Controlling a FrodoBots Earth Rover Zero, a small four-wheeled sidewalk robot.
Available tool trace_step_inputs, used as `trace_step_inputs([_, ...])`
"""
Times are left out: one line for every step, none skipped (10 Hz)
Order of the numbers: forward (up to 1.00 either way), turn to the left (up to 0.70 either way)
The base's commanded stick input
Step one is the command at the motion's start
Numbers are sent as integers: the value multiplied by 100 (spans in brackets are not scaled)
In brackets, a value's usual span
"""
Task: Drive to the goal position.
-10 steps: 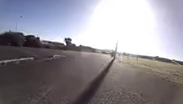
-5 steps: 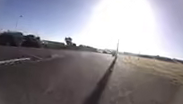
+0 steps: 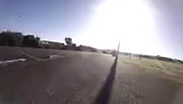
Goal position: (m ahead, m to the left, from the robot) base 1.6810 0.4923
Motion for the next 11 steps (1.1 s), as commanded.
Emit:
trace_step_inputs([70,0])
trace_step_inputs([70,0])
trace_step_inputs([70,0])
trace_step_inputs([70,0])
trace_step_inputs([70,0])
trace_step_inputs([70,0])
trace_step_inputs([70,0])
trace_step_inputs([70,0])
trace_step_inputs([70,0])
trace_step_inputs([70,0])
trace_step_inputs([70,0])
